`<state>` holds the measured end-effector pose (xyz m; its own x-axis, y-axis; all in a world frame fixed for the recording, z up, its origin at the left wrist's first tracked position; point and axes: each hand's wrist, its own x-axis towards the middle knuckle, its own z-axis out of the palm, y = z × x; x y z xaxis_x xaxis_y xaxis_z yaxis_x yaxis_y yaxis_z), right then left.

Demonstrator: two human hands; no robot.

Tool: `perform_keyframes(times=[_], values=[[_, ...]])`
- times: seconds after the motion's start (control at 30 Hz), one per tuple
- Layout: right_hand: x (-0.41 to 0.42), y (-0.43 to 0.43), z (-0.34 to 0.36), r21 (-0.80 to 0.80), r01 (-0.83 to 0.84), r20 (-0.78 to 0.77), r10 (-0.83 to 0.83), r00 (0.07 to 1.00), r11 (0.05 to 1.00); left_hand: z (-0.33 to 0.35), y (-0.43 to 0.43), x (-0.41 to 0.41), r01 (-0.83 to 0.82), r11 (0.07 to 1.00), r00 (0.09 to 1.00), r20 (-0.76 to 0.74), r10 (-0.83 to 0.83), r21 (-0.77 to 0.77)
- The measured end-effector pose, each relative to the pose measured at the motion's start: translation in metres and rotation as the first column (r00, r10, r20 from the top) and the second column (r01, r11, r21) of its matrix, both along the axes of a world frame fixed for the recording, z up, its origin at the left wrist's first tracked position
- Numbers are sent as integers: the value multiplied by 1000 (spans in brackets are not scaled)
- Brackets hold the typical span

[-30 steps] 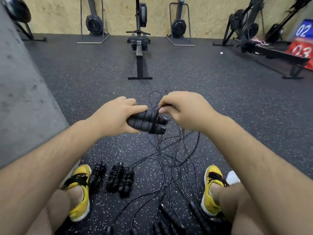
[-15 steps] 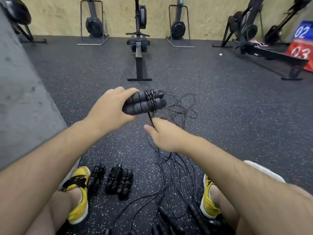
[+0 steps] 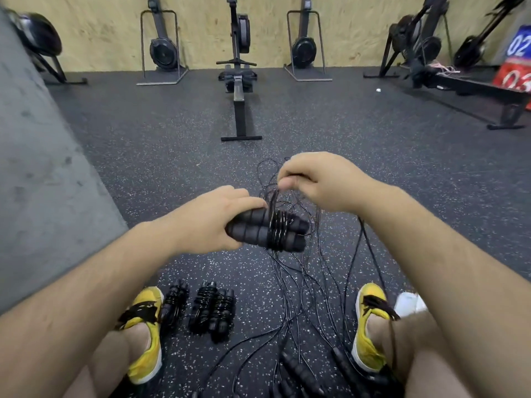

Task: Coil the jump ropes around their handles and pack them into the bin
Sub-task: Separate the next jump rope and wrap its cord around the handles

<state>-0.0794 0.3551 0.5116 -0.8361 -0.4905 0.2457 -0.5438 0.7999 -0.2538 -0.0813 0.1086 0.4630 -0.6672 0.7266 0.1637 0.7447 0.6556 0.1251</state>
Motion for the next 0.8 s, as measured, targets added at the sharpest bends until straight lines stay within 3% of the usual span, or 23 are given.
perform_keyframes(times=[0.13, 0.23, 0.37, 0.47, 0.53, 0.63, 0.7, 0.8], values=[[-11, 2, -17, -284, 86, 280, -3, 960, 955, 17, 9, 24, -57, 945, 988, 152, 8, 323], [1, -21, -30, -185, 134, 380, -55, 923, 974, 20, 6, 22, -149, 908, 989, 76, 129, 392], [22, -50, -53, -78, 117, 448, -70, 891, 990, 15, -9, -9, -315, 897, 917, -144, 372, 311], [40, -56, -46, 153, 49, 376, -104, 921, 987, 1, -26, -31, -373, 906, 884, -219, 413, 200], [51, -52, -30, 204, 48, 271, -103, 957, 978, -9, -31, -37, -382, 912, 890, -206, 406, 148], [56, -43, -9, 274, 91, -26, -87, 996, 957, -18, -25, -30, -290, 954, 939, -172, 298, 70], [45, -34, -3, 265, 109, -165, -66, 984, 958, -19, -18, -22, -192, 981, 969, -152, 195, 35], [19, -16, -2, 167, 75, -183, -44, 982, 983, -12, -8, -5, -20, 997, 999, -43, 23, 77]])
